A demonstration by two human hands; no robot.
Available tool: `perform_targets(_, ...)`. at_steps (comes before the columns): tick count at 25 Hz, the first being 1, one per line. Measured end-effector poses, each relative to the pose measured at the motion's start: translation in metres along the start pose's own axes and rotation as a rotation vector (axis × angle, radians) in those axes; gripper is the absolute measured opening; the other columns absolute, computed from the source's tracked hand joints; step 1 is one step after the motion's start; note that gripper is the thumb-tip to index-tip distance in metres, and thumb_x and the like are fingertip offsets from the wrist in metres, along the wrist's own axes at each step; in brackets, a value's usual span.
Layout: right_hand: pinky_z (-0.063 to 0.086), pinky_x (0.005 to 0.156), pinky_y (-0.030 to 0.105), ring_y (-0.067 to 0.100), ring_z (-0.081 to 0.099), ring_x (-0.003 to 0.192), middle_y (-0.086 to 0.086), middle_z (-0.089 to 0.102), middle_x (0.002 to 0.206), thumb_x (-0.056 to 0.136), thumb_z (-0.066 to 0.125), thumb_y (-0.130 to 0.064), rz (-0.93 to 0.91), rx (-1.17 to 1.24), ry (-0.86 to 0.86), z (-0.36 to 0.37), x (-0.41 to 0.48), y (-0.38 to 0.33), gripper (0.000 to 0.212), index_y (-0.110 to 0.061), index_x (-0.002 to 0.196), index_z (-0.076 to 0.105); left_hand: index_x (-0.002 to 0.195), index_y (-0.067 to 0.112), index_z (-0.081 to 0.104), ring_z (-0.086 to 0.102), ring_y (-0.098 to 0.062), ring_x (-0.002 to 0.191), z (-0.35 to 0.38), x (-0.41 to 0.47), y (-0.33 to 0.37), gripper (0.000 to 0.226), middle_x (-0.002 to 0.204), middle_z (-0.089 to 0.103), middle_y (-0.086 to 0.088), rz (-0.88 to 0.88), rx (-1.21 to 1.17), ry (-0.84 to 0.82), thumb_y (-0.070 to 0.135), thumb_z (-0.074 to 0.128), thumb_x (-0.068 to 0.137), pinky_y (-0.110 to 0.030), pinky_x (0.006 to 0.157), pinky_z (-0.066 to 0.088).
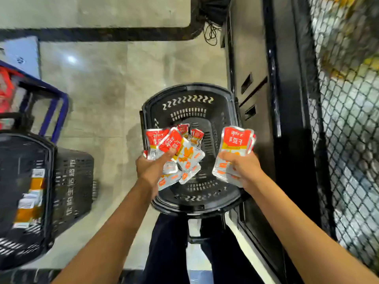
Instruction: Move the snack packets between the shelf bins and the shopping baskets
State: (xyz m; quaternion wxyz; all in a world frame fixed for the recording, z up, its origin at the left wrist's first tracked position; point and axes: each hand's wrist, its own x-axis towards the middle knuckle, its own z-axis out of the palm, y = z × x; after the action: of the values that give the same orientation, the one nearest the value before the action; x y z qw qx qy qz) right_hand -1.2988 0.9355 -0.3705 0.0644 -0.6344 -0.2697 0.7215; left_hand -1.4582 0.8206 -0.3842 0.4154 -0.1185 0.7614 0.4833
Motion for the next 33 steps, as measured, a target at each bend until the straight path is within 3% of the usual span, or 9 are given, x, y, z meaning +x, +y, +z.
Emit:
perform_targets(3, 0.051, 0.050, 0.025, 0.011, 0.060, 0.054, 0.001, 0.062, 0.071, 0.078, 0.069, 0.002, -0.164, -0.026, 0.152, -0.005, -0.072, -0.028, 0.020, -0.014, 0.076, 0.058, 0.085, 0.018, 0.062, 0.067, -0.015, 0.072, -0.023, -0.061, 0.037, 0.022, 0.084, 0.070, 0.000, 0.068, -0.056, -0.037, 0.013, 0.079, 0.073, -0.031, 0.068, 0.057)
perform_targets(8, 0.054, 0.071, 0.036, 0.021, 0.064, 0.071, 0.005, 0.066, 0.079, 0.075, 0.072, 0.002, -0.234, -0.036, 0.133, -0.016, -0.170, -0.023, 0.020, -0.014, 0.079, 0.060, 0.103, 0.011, 0.061, 0.066, -0.003, 0.060, -0.058, -0.135, 0.068, 0.036, 0.087, 0.069, 0.000, 0.162, -0.084, -0.091, 0.011, 0.079, 0.072, -0.016, 0.050, 0.051)
perform_targets(13, 0.054, 0.066, 0.035, 0.019, 0.064, 0.063, 0.007, 0.066, 0.078, 0.075, 0.070, 0.004, -0.305, 0.119, 0.253, -0.007, -0.234, 0.009, 0.020, -0.013, 0.079, 0.061, 0.088, 0.016, 0.064, 0.069, -0.011, 0.065, -0.088, -0.158, 0.086, 0.020, 0.084, 0.073, -0.003, 0.179, -0.021, -0.350, 0.009, 0.076, 0.073, -0.028, 0.064, 0.056)
perform_targets(15, 0.055, 0.063, 0.031, 0.018, 0.063, 0.061, 0.007, 0.065, 0.078, 0.076, 0.069, 0.005, -0.319, 0.203, 0.367, 0.007, -0.260, 0.030, 0.021, -0.014, 0.078, 0.059, 0.086, 0.016, 0.064, 0.069, -0.012, 0.061, -0.100, -0.162, 0.094, 0.015, 0.074, 0.073, 0.002, 0.175, 0.055, -0.490, 0.010, 0.074, 0.076, -0.027, 0.056, 0.055)
perform_targets(18, 0.050, 0.042, 0.020, 0.009, 0.062, 0.045, 0.004, 0.063, 0.070, 0.078, 0.067, 0.005, -0.317, 0.399, 0.468, 0.027, -0.298, 0.071, 0.019, -0.013, 0.077, 0.058, 0.083, 0.015, 0.061, 0.063, -0.008, 0.047, -0.112, -0.174, 0.105, 0.011, 0.063, 0.070, 0.004, 0.196, 0.223, -0.658, 0.011, 0.071, 0.080, -0.016, 0.037, 0.043)
perform_targets(21, 0.038, 0.032, 0.015, 0.004, 0.052, 0.034, 0.002, 0.059, 0.057, 0.081, 0.065, 0.001, -0.295, 0.552, 0.568, 0.033, -0.331, 0.118, 0.014, -0.011, 0.080, 0.057, 0.098, 0.010, 0.063, 0.062, -0.010, 0.043, -0.110, -0.189, 0.103, 0.023, 0.077, 0.069, -0.007, 0.183, 0.374, -0.773, 0.016, 0.074, 0.078, -0.015, 0.034, 0.039)
perform_targets(26, 0.053, 0.055, 0.030, 0.015, 0.064, 0.048, 0.006, 0.066, 0.068, 0.077, 0.068, 0.001, -0.308, 0.868, 0.807, 0.035, -0.380, 0.217, 0.021, -0.008, 0.094, 0.061, 0.103, 0.005, 0.063, 0.069, -0.016, 0.055, -0.094, -0.243, 0.061, 0.026, 0.072, 0.073, -0.005, 0.075, 0.586, -1.091, 0.011, 0.072, 0.079, -0.033, 0.043, 0.055)
perform_targets(29, 0.052, 0.057, 0.032, 0.020, 0.065, 0.057, 0.013, 0.065, 0.081, 0.077, 0.066, 0.005, -0.323, 1.040, 0.907, 0.042, -0.406, 0.269, 0.022, -0.007, 0.095, 0.061, 0.094, 0.009, 0.061, 0.069, -0.014, 0.057, -0.090, -0.279, 0.025, 0.019, 0.070, 0.073, -0.002, 0.067, 0.673, -1.251, 0.004, 0.070, 0.079, -0.029, 0.044, 0.053)
perform_targets(33, 0.051, 0.054, 0.029, 0.023, 0.066, 0.066, 0.009, 0.067, 0.078, 0.077, 0.068, 0.002, -0.328, 1.260, 1.064, 0.062, -0.453, 0.355, 0.022, -0.014, 0.087, 0.058, 0.093, 0.010, 0.064, 0.070, -0.017, 0.066, -0.101, -0.341, -0.043, 0.037, 0.078, 0.074, -0.004, 0.121, 0.883, -1.468, 0.016, 0.079, 0.061, -0.031, 0.055, 0.056)
